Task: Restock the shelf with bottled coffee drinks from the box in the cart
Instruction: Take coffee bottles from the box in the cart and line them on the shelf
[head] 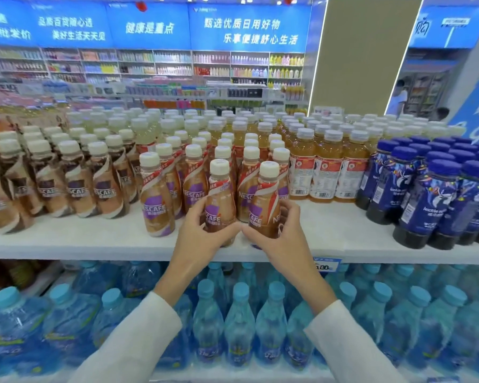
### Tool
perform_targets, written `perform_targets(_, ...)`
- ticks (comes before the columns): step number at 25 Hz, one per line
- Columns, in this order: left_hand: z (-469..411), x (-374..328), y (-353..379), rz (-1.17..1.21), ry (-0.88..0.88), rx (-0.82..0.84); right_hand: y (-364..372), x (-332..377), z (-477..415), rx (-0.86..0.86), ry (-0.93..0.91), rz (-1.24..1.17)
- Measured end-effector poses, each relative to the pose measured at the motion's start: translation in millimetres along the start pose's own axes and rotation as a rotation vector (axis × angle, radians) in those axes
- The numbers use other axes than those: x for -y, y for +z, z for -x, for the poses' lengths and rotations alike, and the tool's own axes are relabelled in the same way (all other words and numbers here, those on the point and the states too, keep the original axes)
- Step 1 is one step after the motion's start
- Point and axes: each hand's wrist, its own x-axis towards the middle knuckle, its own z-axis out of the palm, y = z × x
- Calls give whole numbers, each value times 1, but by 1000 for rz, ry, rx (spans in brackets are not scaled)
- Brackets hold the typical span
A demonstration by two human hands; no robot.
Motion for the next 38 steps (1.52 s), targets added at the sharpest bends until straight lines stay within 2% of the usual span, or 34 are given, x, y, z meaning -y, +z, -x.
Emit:
perform_targets(2,0,5,-11,5,-15,91,1,0,4,-104,-2,119)
perform_targets(5,2,6,-15,-55,-26,22,6,-5,5,-162,7,222)
perform_targets(10,10,-1,-5,-105,-9,-134,-1,-3,-3,124,18,61)
perform_targets(12,12,-2,-4,-116,-16,-154,-3,-4,0,157,8,48)
perform_targets(16,21,-1,-3,-111,6,-180,8,-6,15,-58,-31,42)
perform_targets(18,27,1,1,-133,15,-227,16,-7,18,-105,-40,-7)
perform_targets(23,39,7,0,-186,17,-429,39,-3,17,-76,-71,-31)
perform_targets(28,38,9,-6,-242,47,-540,65,0,13,-108,-103,-16)
perform_targets(38,30,15,-9,-266,84,-567,79,3,3,-111,-120,3)
